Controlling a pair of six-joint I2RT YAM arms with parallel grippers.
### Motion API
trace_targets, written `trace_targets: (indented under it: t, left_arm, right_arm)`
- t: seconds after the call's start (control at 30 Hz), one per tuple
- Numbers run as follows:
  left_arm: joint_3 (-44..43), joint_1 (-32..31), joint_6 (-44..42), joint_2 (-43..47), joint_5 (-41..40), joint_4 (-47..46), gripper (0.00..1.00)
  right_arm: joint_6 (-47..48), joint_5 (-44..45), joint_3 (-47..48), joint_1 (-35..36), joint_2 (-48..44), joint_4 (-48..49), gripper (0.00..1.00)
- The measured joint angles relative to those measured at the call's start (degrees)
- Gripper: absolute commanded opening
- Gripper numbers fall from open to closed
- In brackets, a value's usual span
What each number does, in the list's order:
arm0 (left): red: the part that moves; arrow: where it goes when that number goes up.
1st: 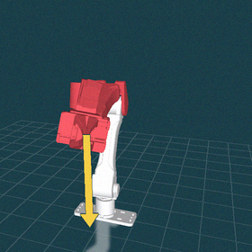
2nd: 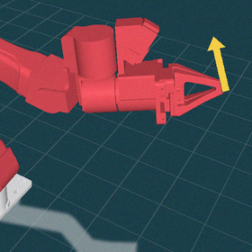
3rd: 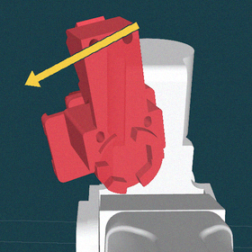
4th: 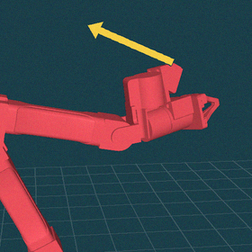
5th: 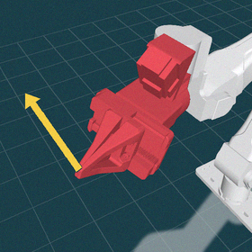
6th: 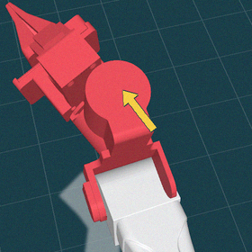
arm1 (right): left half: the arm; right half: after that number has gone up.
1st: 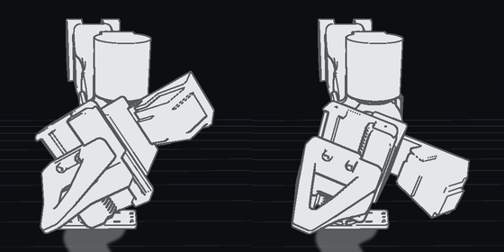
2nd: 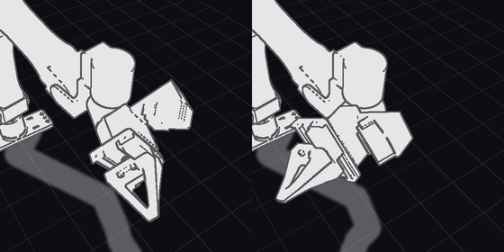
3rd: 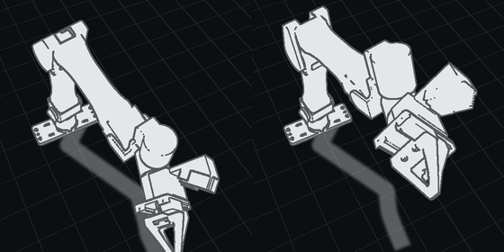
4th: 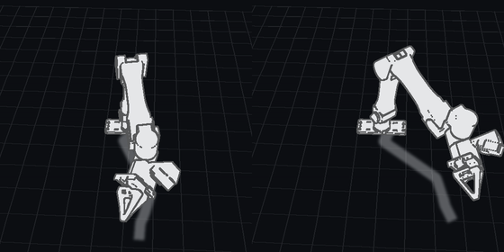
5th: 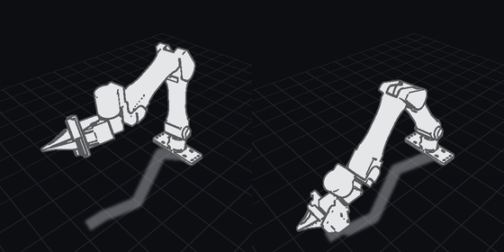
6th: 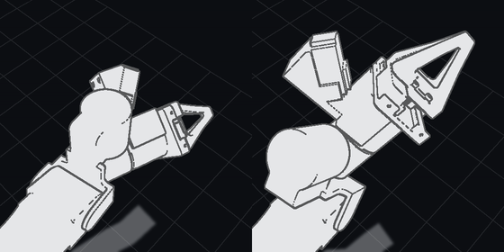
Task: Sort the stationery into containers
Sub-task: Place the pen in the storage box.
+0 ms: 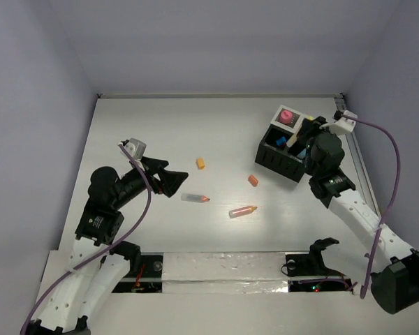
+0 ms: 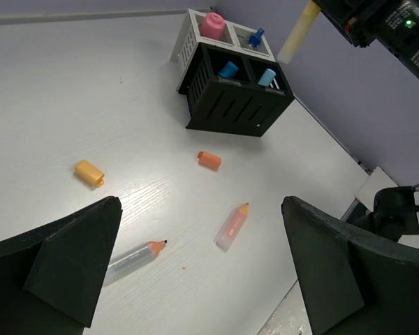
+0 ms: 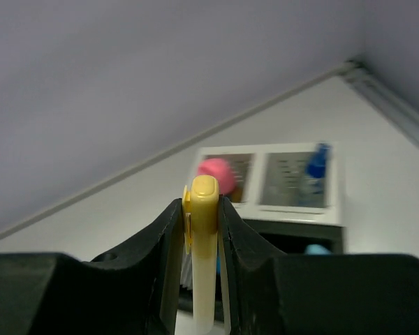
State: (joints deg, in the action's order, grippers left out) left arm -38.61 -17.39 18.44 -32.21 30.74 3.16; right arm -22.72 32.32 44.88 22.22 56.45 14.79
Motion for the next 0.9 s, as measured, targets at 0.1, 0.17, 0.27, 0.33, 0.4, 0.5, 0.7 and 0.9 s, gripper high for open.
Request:
trace_targets:
  t: [0.1, 0.17, 0.27, 0.33, 0.4, 0.5, 0.7, 0.9]
  left_arm:
    - [0.02, -1.07, -0.55, 0.90, -0.72, 1.29, 0.99]
    - [0.04, -1.77, -0.72, 1.49, -1.07, 1.62, 0.99]
    - [0.13, -2.62, -0.96, 2.43, -1.11, 1.86, 0.99]
    - [0.28, -3.17, -1.05, 2.49, -1.25, 1.97, 0.99]
    - [0.42, -3.43, -1.05, 2.49, -1.29, 2.36, 0.99]
    - [0.50, -3.91, -1.07, 2.49, -1.44, 2.49, 0.99]
    - [0.66, -4.02, -1.07, 2.45, -1.73, 2.71, 0.99]
    - [0.66, -4.02, -1.07, 2.45, -2.40, 2.73, 0.99]
  right_arm:
    - [3.61, 5.16, -0.26, -3.54, 2.19, -1.55, 0.00]
    - [5.88, 7.61, -0.26, -4.63, 4.76, -1.62, 0.00]
    - [9.35, 9.94, -0.26, -5.70, 9.27, -1.44, 0.00]
    - [11.47, 10.84, -0.26, -5.95, 11.89, -1.29, 0.00]
    - [13.03, 11.21, -0.24, -6.08, 13.81, -0.96, 0.00]
    - [13.94, 11.43, -0.04, -6.08, 16.15, -0.83, 0.00]
    - [12.87, 10.64, -0.04, -6.08, 17.27, -1.20, 0.23]
    - [10.60, 8.33, -0.02, -6.08, 16.44, -3.72, 0.70]
